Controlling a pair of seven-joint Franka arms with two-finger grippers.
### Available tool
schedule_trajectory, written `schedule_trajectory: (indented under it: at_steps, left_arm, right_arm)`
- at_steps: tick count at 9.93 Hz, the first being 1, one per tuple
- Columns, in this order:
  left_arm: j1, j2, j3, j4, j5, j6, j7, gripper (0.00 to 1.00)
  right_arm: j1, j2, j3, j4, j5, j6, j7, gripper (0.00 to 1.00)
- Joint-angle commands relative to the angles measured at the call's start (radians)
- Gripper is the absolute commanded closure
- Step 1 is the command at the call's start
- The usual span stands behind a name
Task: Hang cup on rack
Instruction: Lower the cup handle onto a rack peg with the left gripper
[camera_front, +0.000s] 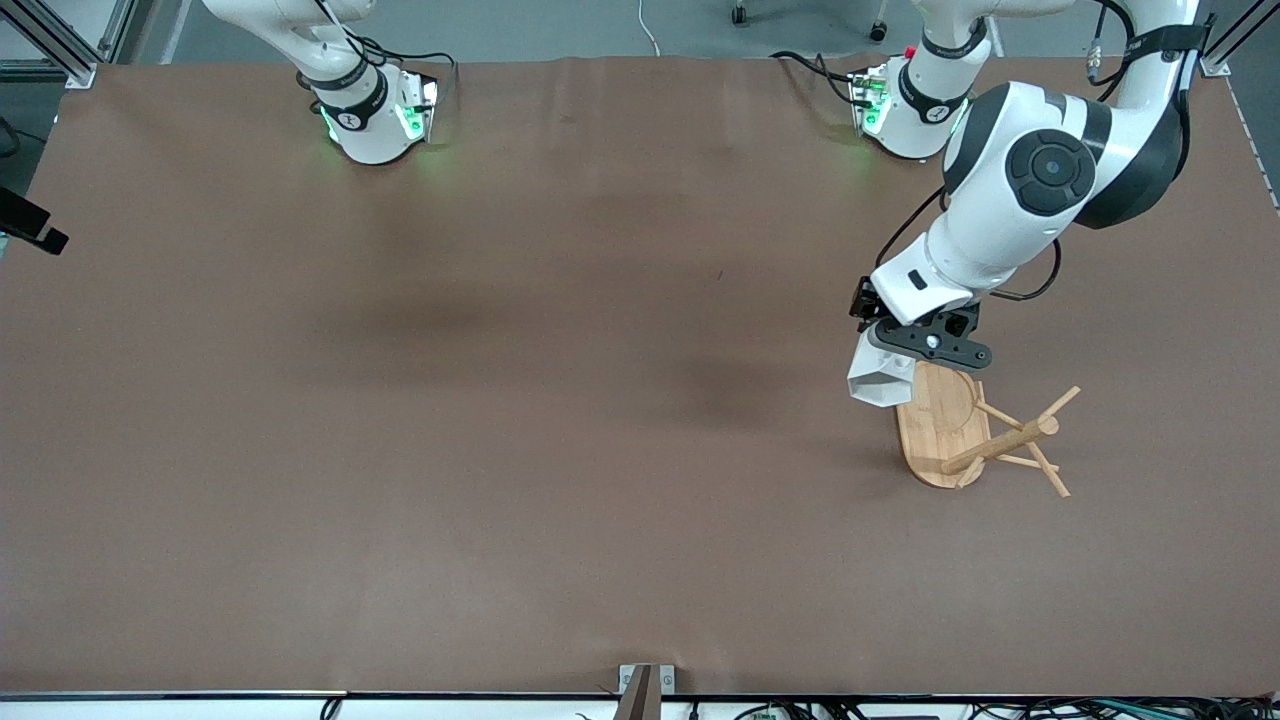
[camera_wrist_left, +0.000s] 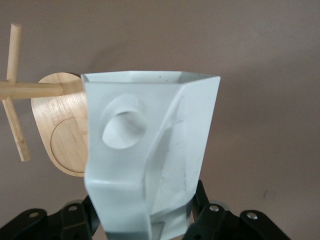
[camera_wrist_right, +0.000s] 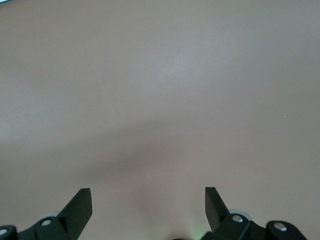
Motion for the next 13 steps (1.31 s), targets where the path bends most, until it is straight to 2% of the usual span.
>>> schedule_trajectory:
  at_steps: [1,2,5,6,9,11,13]
  left_arm:
    - [0.003,0.014,0.058,-0.036,0.014,0.028,0.147,0.99]
    - [0.003,0.023,0.071,-0.03,0.006,0.031,0.195,0.99]
    - [0.0,0.072,0.129,0.013,-0.003,0.071,0.292,0.99]
    - [-0.001,0.083,0.131,0.02,-0.003,0.089,0.295,0.99]
    - [-0.001,0.112,0.138,0.043,-0.003,0.114,0.306,0.99]
    - [-0.003,0.118,0.17,0.053,-0.006,0.114,0.339,0.99]
    - [-0.003,0.118,0.19,0.055,-0.075,0.114,0.369,0.99]
  right_arm:
    - [-0.056,0.003,0.041,0.0,-0.002,-0.001,0.007,0.0]
    - [-0.085,0.003,0.077,0.0,-0.002,-0.001,0.007,0.0]
    - [-0.107,0.003,0.098,0.0,-0.005,-0.004,0.006,0.0]
    - [-0.142,0.003,0.144,0.0,-0.008,-0.004,0.006,0.0]
    - [-0.135,0.003,0.149,0.0,-0.013,-0.004,0.0,0.0]
    - [-0.139,0.003,0.149,0.0,-0.011,-0.004,0.0,0.0]
    - [-0.139,0.003,0.149,0.0,-0.011,-0.004,0.001,0.0]
